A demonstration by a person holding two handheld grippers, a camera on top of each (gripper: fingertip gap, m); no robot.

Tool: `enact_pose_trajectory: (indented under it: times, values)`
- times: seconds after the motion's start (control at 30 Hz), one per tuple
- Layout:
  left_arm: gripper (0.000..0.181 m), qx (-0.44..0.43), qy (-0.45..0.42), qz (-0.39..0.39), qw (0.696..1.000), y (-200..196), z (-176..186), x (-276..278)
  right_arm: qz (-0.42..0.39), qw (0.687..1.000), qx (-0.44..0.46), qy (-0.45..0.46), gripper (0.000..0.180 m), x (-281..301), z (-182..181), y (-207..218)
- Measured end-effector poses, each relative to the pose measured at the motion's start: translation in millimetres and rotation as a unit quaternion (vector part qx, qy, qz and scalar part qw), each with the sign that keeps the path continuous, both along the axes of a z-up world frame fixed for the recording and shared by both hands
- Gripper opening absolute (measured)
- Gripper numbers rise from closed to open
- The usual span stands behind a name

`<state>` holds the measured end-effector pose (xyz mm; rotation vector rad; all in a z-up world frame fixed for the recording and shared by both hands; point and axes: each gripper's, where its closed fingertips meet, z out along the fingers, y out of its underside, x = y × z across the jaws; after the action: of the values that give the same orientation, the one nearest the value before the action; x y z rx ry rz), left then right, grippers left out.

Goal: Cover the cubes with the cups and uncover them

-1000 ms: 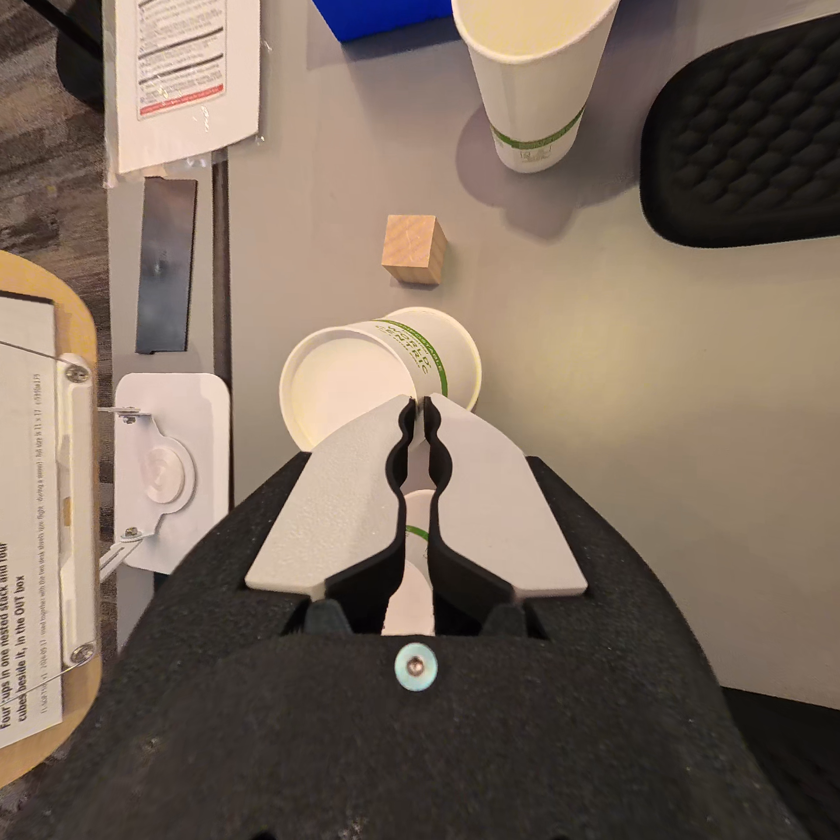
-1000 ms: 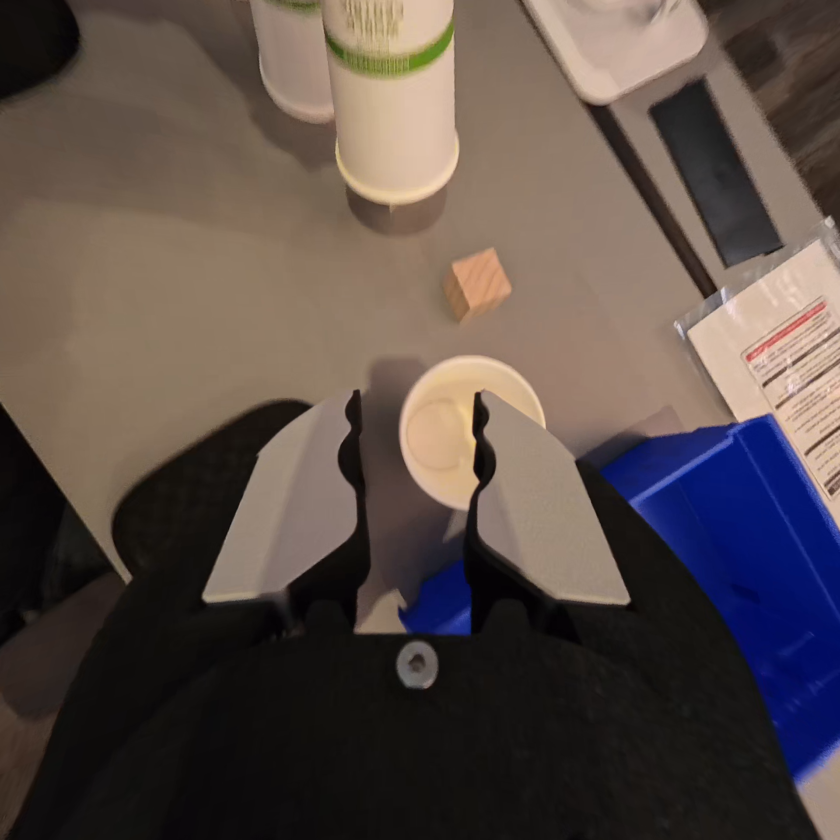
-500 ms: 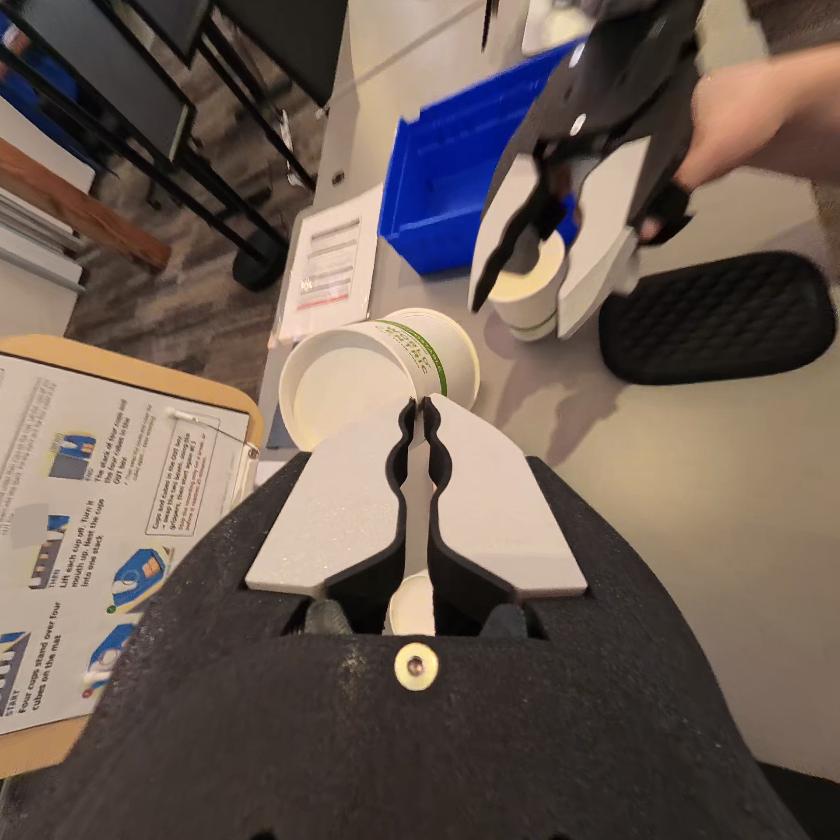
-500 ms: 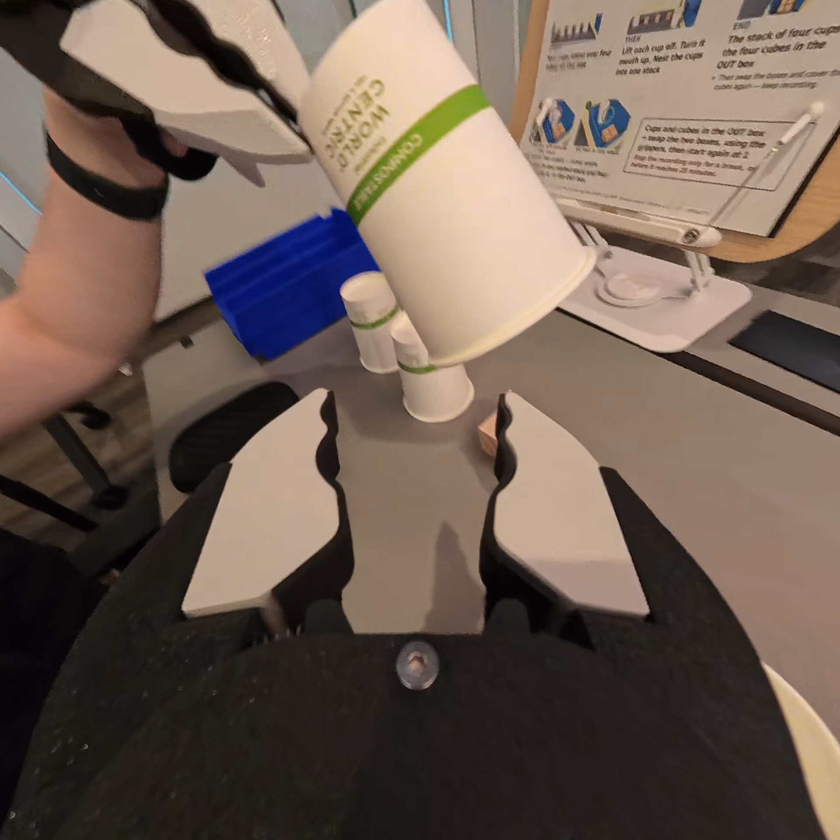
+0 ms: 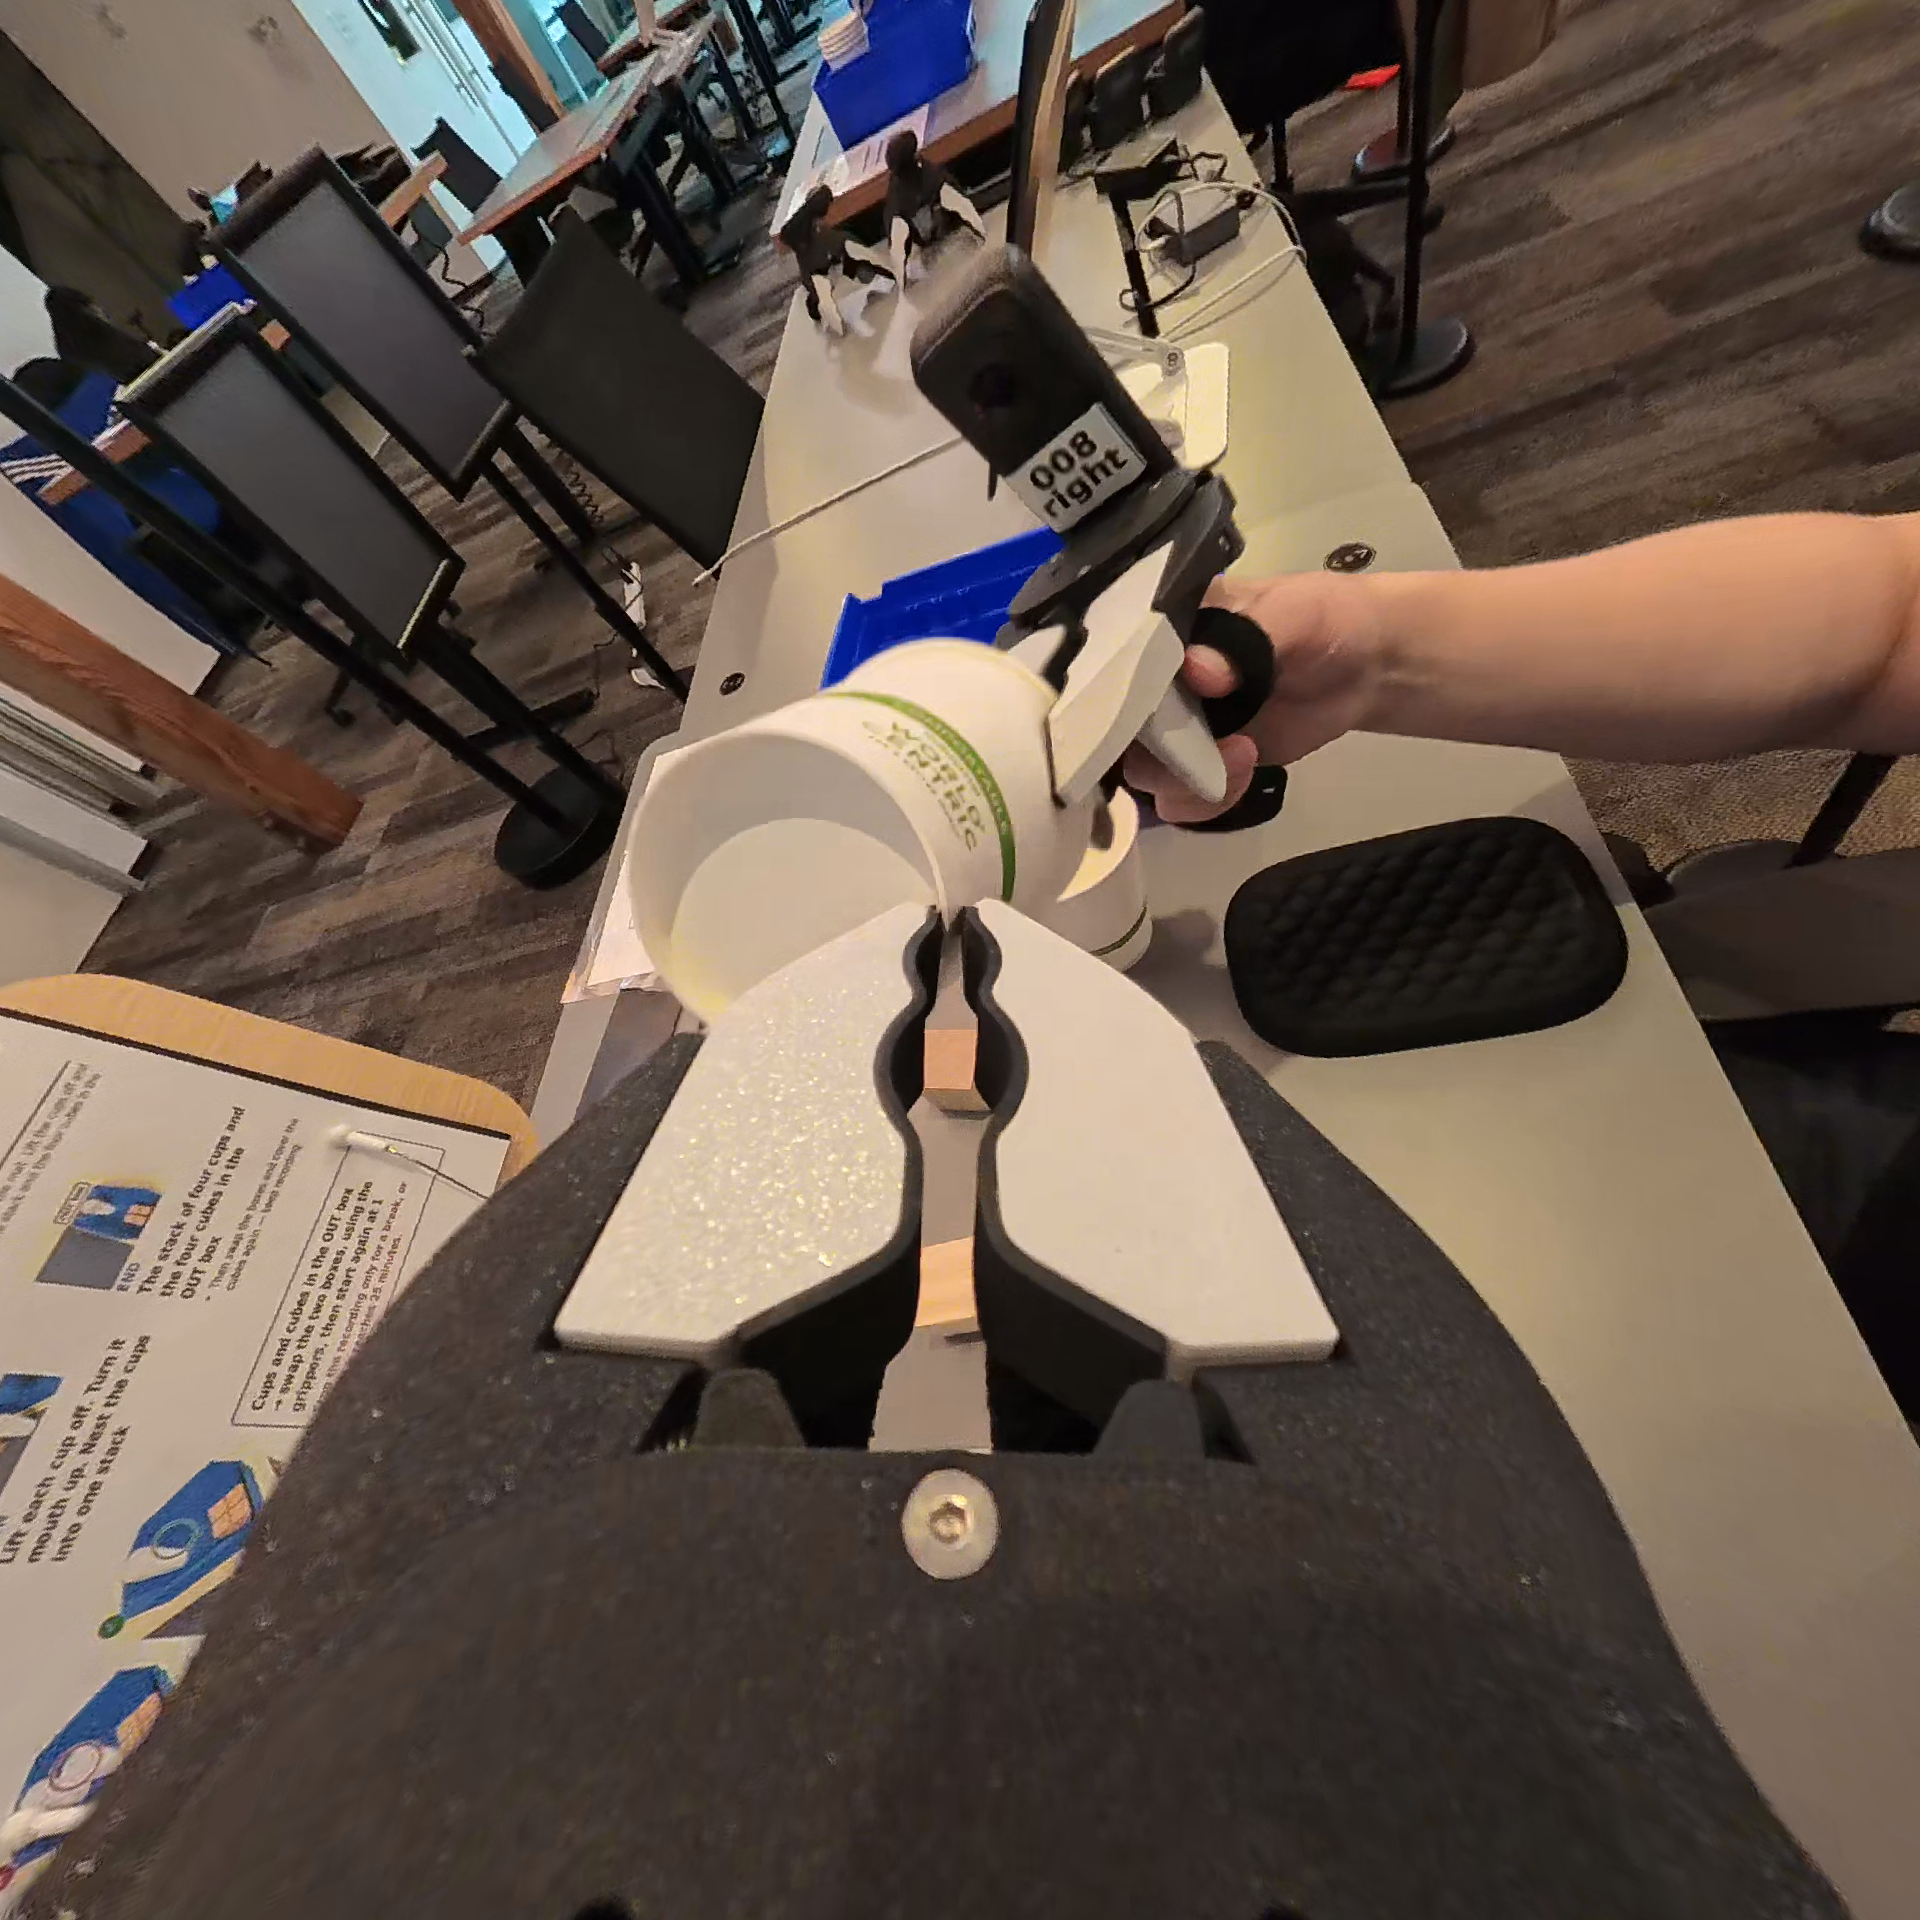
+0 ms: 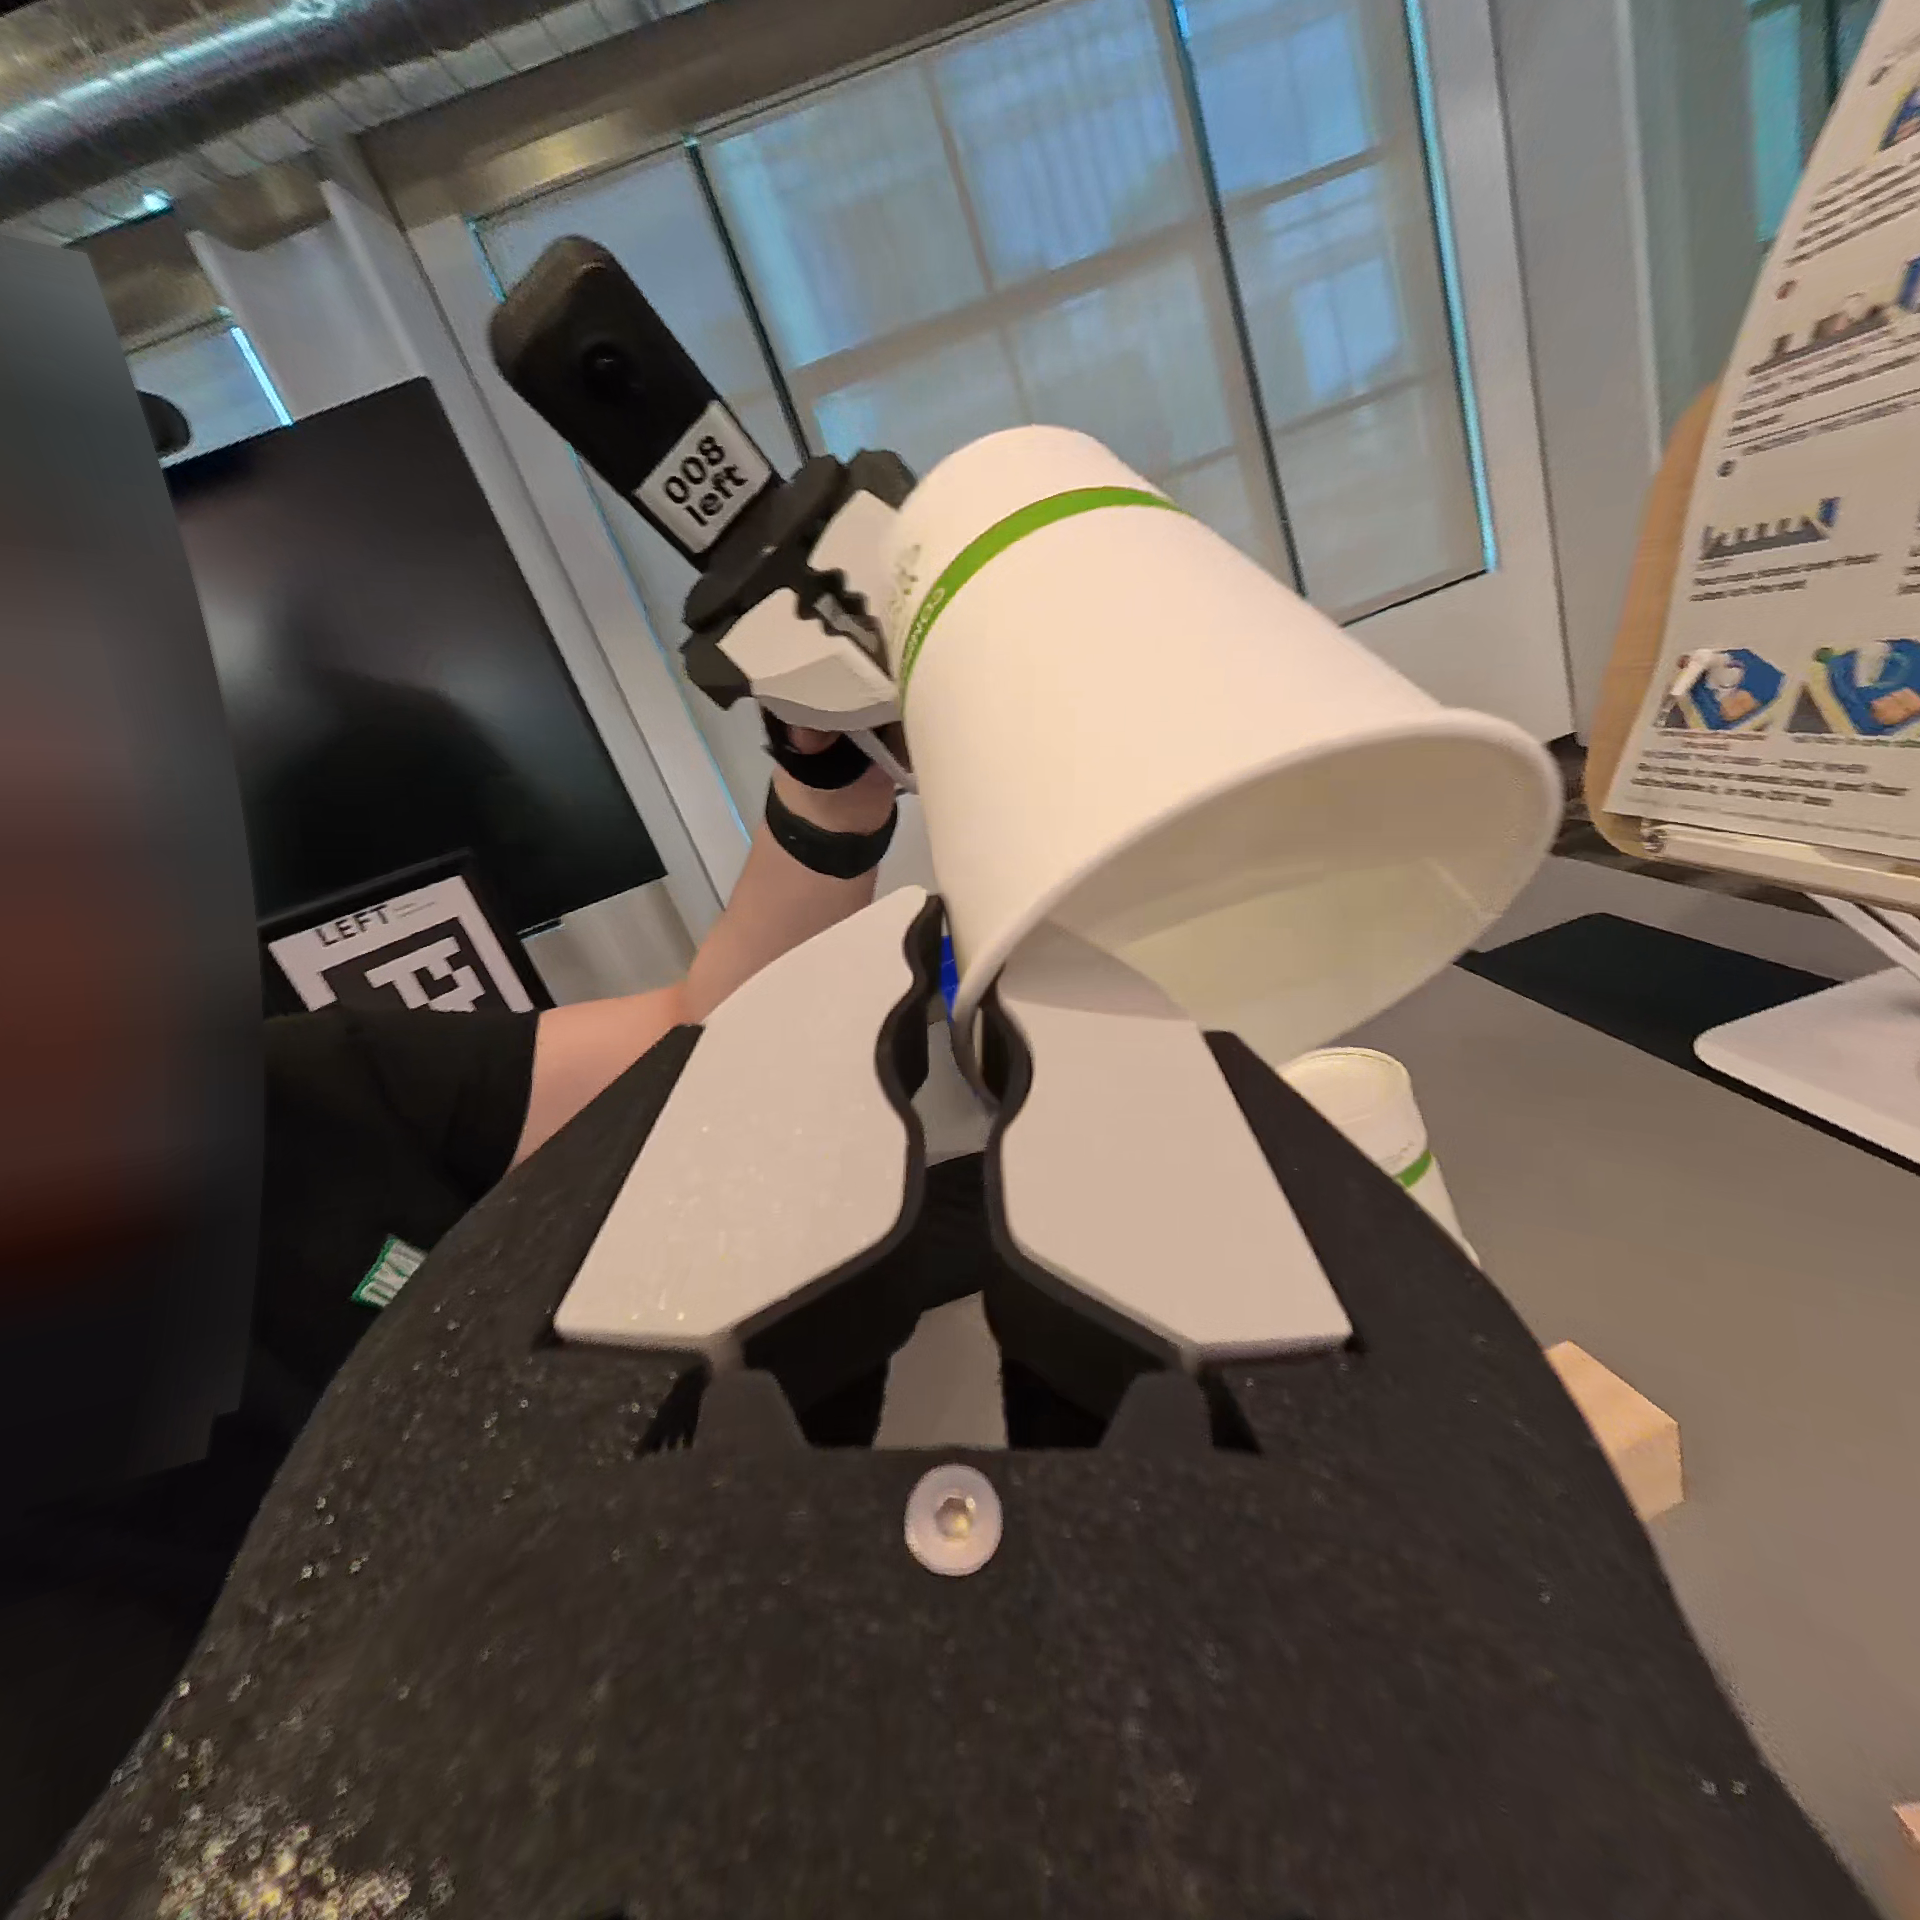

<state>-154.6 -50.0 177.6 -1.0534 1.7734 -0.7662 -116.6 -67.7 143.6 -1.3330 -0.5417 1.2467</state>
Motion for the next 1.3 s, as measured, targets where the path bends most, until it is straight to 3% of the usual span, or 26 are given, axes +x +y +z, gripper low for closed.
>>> enact_pose_trajectory:
  times: [0.2, 0.33, 0.43, 0.6, 0.77, 0.97, 1.3]
  values:
    - [0.021, -0.025, -0.018, 0.022, 0.999, 11.8, 0.5, -7.8, -0.008, 0.997, -0.016, -0.074, 0.0, 10.1, 0.7, -7.1]
    - [0.026, -0.028, -0.005, 0.053, 0.998, 28.3, -5.9, -21.2, -0.061, 0.97, -0.074, -0.224, 0.0, 37.6, -9.6, -6.6]
    - [0.025, -0.024, 0.021, 0.066, 0.997, 35.7, -18.7, -28.0, -0.126, 0.904, -0.131, -0.387, 0.0, 77.6, -23.9, -4.4]
    - [0.025, 0.004, 0.063, 0.084, 0.994, 43.3, -43.3, -30.9, -0.153, 0.756, -0.255, -0.583, 0.001, 139.7, -51.7, -15.5]
    - [0.025, 0.006, 0.081, 0.09, 0.993, 45.9, -56.9, -30.6, -0.098, 0.666, -0.346, -0.654, 0.0, 155.6, -95.1, -28.4]
    - [0.024, -0.001, 0.092, 0.093, 0.991, 47.8, -63.3, -36.0, -0.053, 0.626, -0.389, -0.673, 0.0, 154.4, -135.6, -29.6]
    - [0.023, -0.001, 0.106, 0.092, 0.99, 48.4, -69.7, -42.6, -0.016, 0.566, -0.406, -0.717, 0.0, 151.8, -171.1, -25.8]
